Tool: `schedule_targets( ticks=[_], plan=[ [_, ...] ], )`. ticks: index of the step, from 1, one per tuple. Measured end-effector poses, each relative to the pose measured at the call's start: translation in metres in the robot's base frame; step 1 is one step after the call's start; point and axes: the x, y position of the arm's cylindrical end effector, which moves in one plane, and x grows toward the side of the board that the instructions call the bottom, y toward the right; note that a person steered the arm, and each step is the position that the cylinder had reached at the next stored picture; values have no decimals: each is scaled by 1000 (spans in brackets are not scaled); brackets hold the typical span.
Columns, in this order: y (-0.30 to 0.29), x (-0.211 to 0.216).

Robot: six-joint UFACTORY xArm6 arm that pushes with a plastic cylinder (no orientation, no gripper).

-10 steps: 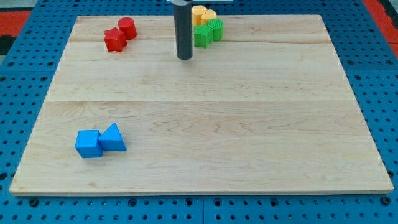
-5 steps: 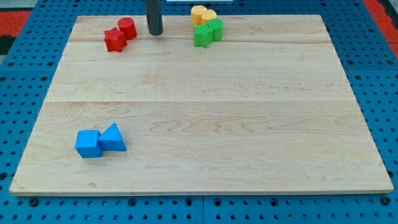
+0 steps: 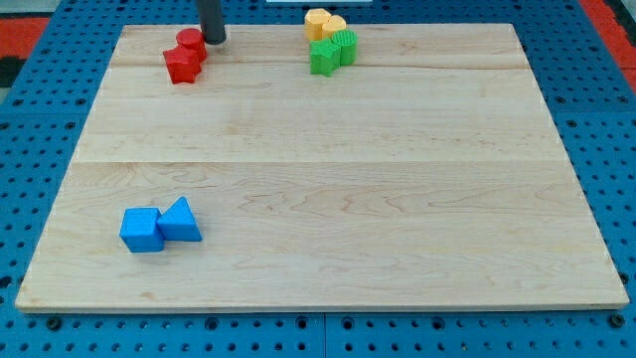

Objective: Move the red circle left a bit and slightly down

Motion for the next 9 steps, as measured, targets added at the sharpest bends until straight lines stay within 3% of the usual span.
schedule_targets(
  ticks=[2,4,7,9],
  plan=[
    [-46,-2],
    [-25,15],
    [-14,-14],
    [-2,25]
  ],
)
